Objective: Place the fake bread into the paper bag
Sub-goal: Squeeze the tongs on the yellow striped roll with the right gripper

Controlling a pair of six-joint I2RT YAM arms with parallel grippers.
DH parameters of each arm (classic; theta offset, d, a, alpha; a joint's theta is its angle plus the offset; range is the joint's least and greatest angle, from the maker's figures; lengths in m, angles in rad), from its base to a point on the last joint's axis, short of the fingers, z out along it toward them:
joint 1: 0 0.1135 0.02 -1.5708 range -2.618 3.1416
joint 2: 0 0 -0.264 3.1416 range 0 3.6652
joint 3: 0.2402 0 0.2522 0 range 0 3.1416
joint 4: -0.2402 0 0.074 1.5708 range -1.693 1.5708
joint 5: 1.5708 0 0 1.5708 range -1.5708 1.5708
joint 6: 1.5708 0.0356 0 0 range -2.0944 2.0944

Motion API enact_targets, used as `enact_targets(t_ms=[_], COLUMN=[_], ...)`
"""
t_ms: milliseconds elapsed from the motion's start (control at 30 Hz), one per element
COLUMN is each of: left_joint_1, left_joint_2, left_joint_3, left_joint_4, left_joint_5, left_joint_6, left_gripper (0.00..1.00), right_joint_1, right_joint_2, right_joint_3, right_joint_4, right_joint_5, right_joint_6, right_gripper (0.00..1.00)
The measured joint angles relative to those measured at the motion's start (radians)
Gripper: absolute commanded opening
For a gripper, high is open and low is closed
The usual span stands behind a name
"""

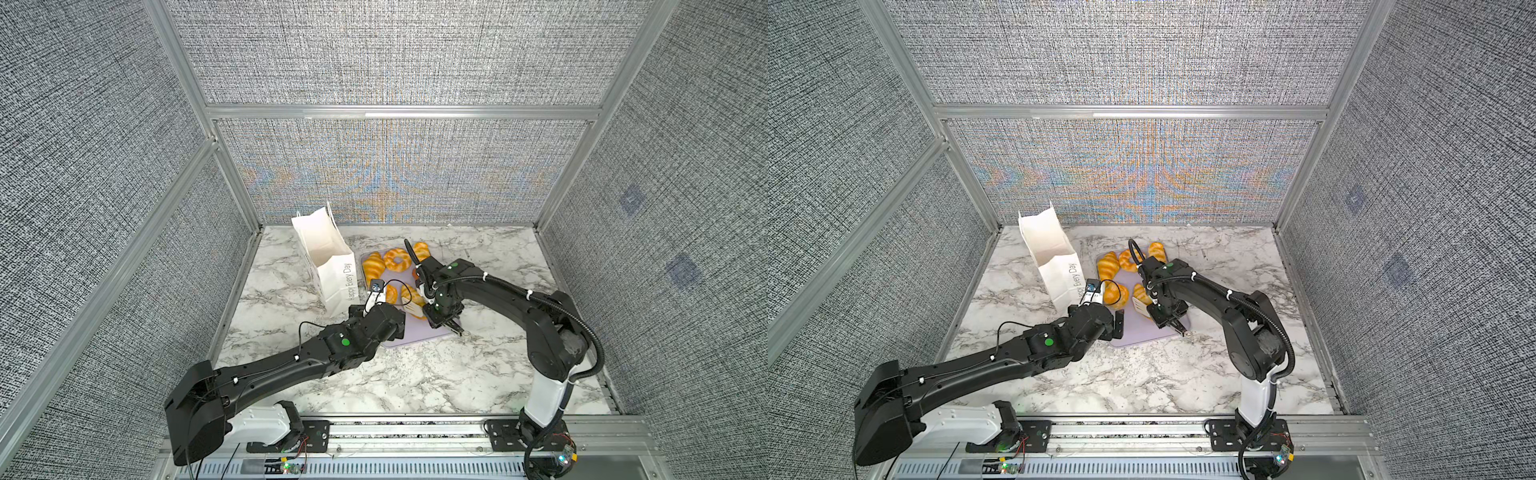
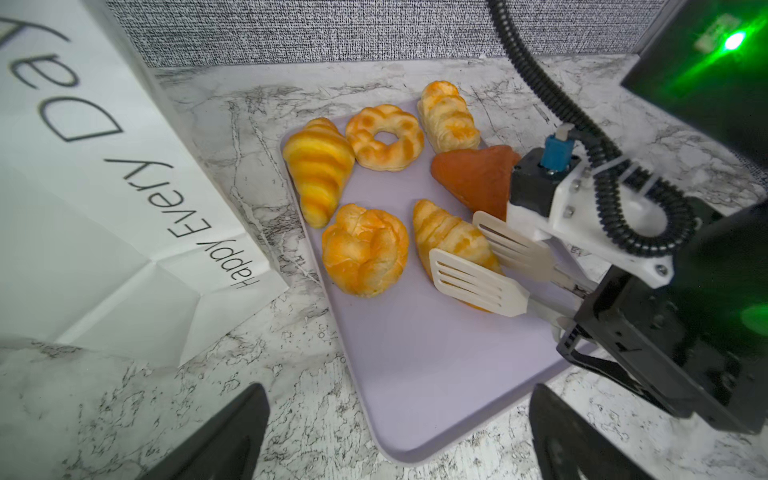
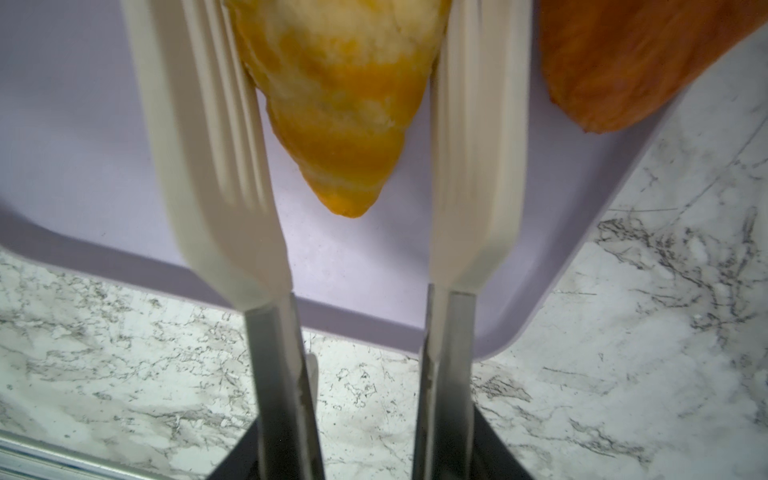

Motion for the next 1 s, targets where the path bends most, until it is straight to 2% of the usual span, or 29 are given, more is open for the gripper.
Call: enact_targets(t_ms=[333, 1000], left_joint_1=[-0.001, -0.001], left_joint_2=[-0.002, -0.113], left_joint_3=[-0.041, -0.086], left_joint_4=[0.015, 0.016], left_joint_5=[0.055, -0.018], left_joint_6=[0.023, 0.014], left_gripper=[0.99, 0.99], right_joint_1=[-0.002, -0.063], right_joint_2=[0.001, -0.108], right_joint_3=[0.003, -0.035], right_joint_4=[-0.015, 0.002], right_joint_5=[-0.019, -0.119], right_joint_6=[-0.046, -0.072], right_gripper=[0.34, 0.33])
